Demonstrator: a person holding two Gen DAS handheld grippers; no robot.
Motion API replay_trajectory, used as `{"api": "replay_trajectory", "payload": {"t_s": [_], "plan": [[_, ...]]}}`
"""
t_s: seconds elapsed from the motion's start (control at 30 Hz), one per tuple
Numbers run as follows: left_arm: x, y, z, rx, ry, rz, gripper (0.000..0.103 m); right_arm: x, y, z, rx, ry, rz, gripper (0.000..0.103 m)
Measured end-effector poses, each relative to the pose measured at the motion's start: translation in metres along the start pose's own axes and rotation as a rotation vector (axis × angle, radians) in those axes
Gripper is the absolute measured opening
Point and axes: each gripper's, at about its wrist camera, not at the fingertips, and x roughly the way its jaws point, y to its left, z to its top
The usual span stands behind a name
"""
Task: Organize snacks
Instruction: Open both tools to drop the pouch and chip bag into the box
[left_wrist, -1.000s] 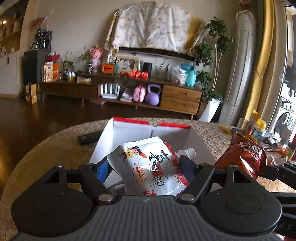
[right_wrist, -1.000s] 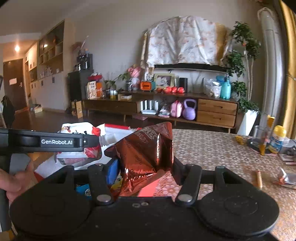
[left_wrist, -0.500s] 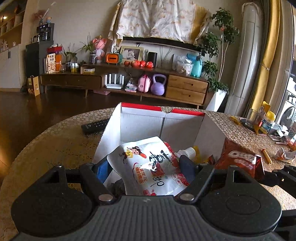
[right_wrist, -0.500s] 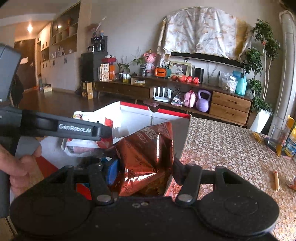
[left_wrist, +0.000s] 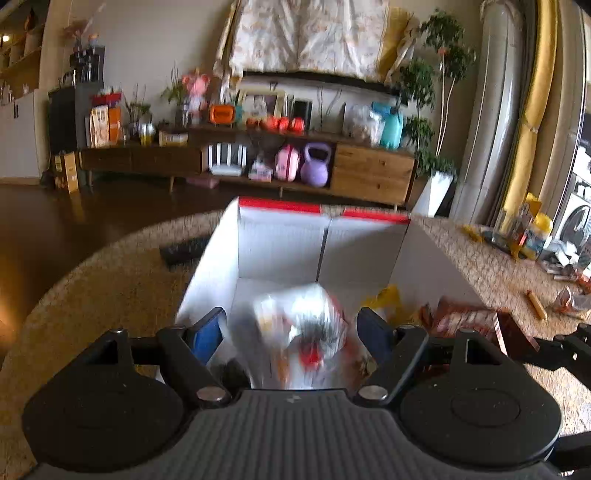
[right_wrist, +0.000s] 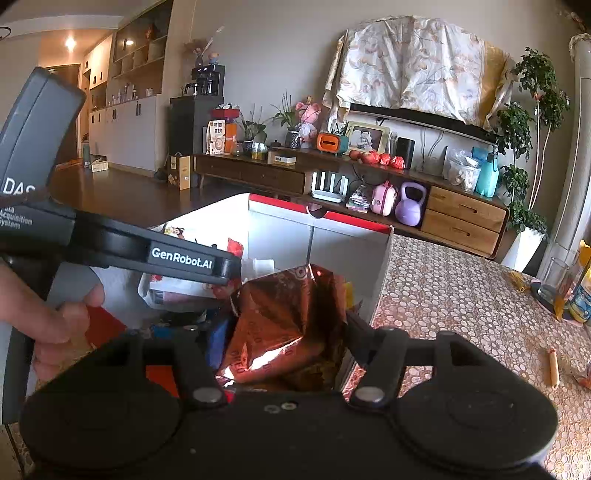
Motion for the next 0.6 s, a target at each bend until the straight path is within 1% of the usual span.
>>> {"api": "replay_trajectory", "payload": {"t_s": [0.07,0.13,0.2,0.5,0.57,0.6], "plan": [[-0.002,-0.002,0.005,0.004,-0.012,-0.004,0.078,-0.001,0.0,0.0,-0.001,-0.003,-0.002,0.068],[-0.004,-0.004,0.009,0.013,-0.019,0.002,0.078,-0.003,0.002,0.001,-0.007,-0.017,-0.004,0.077],[-0.007,-0.006,0.011,0.015,-0.027,0.0,0.078,-0.006,0.004,0.002,-0.011,-0.035,-0.015,0.08],[-0.018,-0.017,0.015,0.033,-0.029,0.005,0.079,-0.021,-0.006,0.003,0.024,-0.057,-0.031,0.081],[-0.022,-0.021,0.015,0.039,-0.031,0.003,0.084,-0.025,-0.01,0.003,0.038,-0.062,-0.039,0.082],[-0.023,-0.022,0.015,0.042,-0.034,0.002,0.084,-0.026,-0.012,0.002,0.045,-0.064,-0.042,0.082]]}}
